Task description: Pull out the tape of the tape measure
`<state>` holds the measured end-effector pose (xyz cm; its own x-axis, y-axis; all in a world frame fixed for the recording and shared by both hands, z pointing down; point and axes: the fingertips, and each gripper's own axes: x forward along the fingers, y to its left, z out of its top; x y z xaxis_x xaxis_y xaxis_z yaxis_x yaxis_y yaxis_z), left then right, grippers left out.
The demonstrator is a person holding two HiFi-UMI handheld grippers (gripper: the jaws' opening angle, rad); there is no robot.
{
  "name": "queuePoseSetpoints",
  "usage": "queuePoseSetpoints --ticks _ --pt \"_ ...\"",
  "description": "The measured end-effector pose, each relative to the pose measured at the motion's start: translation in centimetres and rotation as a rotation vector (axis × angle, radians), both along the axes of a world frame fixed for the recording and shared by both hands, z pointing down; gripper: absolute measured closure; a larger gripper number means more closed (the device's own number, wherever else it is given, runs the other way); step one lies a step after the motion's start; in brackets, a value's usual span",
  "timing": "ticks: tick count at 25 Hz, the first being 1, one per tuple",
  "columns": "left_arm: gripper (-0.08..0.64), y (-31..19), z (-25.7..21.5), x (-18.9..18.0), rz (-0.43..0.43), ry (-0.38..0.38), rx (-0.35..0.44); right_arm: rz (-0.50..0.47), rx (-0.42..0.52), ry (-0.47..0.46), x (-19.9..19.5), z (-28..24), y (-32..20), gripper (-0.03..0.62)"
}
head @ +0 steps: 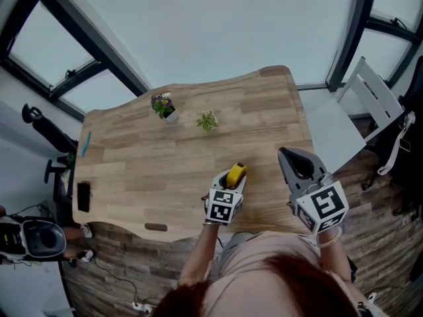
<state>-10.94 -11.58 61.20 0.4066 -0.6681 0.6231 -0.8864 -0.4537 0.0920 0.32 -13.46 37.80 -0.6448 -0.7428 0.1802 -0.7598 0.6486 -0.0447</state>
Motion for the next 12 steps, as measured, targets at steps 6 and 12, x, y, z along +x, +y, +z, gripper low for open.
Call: queuePoseSetpoints --ticks 6,12 --pt "0.390 -1.2 -4.2 0.0 -0.012 0.023 0.074 -0.027 0.026 0.017 -0.5 -0.1 -0.2 0.597" --pt "0.390 -2.1 -8.2 0.2 -0.008 0.028 0.161 -0.040 0.023 -0.007 -0.6 -0.3 -0.6 0.597"
